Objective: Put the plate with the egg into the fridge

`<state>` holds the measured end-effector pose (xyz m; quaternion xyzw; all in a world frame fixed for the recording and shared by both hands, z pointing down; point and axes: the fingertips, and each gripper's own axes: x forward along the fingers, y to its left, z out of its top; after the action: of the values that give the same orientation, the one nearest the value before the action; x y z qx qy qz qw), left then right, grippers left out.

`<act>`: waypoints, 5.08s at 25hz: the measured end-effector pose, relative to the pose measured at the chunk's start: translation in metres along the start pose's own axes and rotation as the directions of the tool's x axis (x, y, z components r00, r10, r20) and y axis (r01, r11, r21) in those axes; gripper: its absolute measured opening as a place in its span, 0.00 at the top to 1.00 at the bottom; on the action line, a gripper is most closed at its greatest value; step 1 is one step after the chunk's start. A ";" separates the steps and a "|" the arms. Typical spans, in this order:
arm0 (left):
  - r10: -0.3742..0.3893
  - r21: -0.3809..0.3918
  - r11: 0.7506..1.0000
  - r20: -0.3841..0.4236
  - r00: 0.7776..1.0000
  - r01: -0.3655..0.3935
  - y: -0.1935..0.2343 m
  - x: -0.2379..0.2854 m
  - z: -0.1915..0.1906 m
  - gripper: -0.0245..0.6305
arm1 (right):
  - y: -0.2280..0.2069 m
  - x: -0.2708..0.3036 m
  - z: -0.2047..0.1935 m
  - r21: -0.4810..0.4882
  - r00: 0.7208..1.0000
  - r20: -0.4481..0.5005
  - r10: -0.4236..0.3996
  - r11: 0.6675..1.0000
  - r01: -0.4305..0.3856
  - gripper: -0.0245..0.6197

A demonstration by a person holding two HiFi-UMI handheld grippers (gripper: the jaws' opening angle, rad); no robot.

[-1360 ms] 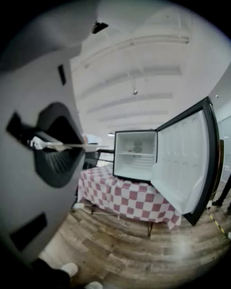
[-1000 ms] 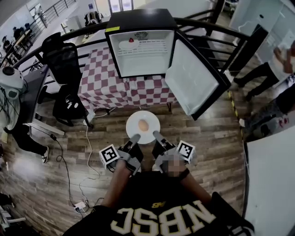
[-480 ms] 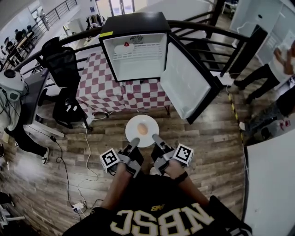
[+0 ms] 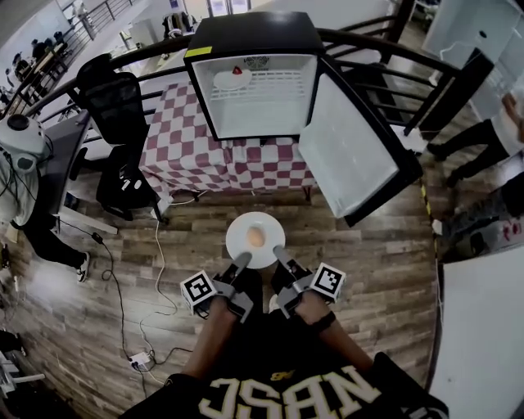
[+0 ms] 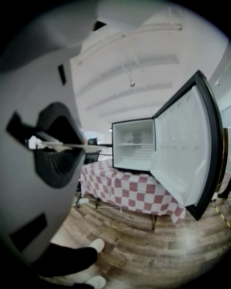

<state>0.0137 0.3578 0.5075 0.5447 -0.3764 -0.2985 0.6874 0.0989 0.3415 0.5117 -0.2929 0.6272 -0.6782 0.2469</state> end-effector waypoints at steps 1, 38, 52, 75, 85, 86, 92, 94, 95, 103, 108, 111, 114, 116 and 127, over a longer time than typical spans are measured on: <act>-0.001 -0.007 1.000 -0.005 1.000 0.001 0.001 0.005 0.006 0.90 | -0.002 0.006 0.003 -0.003 1.000 0.004 -0.006 1.000 0.006 0.90; -0.005 0.024 1.000 -0.218 0.976 0.010 -0.045 0.190 0.237 0.90 | 0.004 0.262 0.126 -0.090 0.978 0.193 -0.076 0.991 0.094 0.90; 0.098 0.118 0.990 -0.231 0.968 -0.072 0.002 0.247 0.263 0.90 | -0.040 0.296 0.168 -0.080 0.971 0.175 -0.166 0.980 0.182 0.91; 0.250 0.225 0.953 -0.199 0.947 -0.204 0.047 0.331 0.298 0.90 | -0.094 0.353 0.238 -0.114 0.970 0.118 -0.212 0.968 0.226 0.91; 0.286 0.210 0.945 -0.163 0.944 -0.250 0.063 0.360 0.320 0.90 | -0.113 0.380 0.261 -0.067 0.967 0.102 -0.235 0.968 0.242 0.91; 0.287 0.202 0.946 -0.158 0.945 -0.254 0.065 0.361 0.322 0.90 | -0.115 0.382 0.262 -0.068 0.966 0.102 -0.237 0.967 0.244 0.91; 0.302 0.195 0.942 -0.136 0.944 -0.273 0.071 0.373 0.331 0.90 | -0.123 0.394 0.272 -0.068 0.960 0.100 -0.263 0.960 0.271 0.91; 0.302 0.194 0.942 -0.134 0.944 -0.274 0.072 0.377 0.333 0.90 | -0.125 0.396 0.275 -0.071 0.958 0.100 -0.270 0.958 0.277 0.91; 0.302 0.190 0.943 -0.133 0.944 -0.274 0.072 0.379 0.334 0.90 | -0.127 0.397 0.276 -0.072 0.957 0.101 -0.271 0.958 0.279 0.91; 0.291 0.152 0.950 -0.108 0.950 -0.274 0.075 0.397 0.342 0.90 | -0.131 0.407 0.291 -0.065 0.954 0.114 -0.279 0.956 0.287 0.90; 0.302 0.160 0.945 -0.104 0.948 -0.284 0.077 0.407 0.347 0.90 | -0.140 0.411 0.298 -0.092 0.933 0.118 -0.341 0.932 0.352 0.90; 0.301 0.152 0.947 -0.097 0.949 -0.285 0.078 0.410 0.348 0.90 | -0.141 0.412 0.300 -0.096 0.921 0.127 -0.368 0.920 0.381 0.90; 0.295 0.149 0.948 -0.087 0.952 -0.280 0.078 0.412 0.351 0.90 | -0.142 0.415 0.303 -0.100 0.918 0.135 -0.374 0.916 0.388 0.90; 0.292 0.147 0.949 -0.082 0.953 -0.278 0.078 0.415 0.354 0.90 | -0.141 0.417 0.305 -0.103 0.917 0.139 -0.375 0.915 0.390 0.90; 0.278 0.129 0.955 -0.069 0.958 -0.268 0.075 0.426 0.363 0.90 | -0.142 0.428 0.315 -0.079 0.911 0.161 -0.379 0.915 0.395 0.90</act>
<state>-0.0625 -0.1649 0.7077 0.5395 -0.4350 -0.1542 0.7043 0.0237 -0.1683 0.7037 -0.4722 0.5738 -0.6554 0.1349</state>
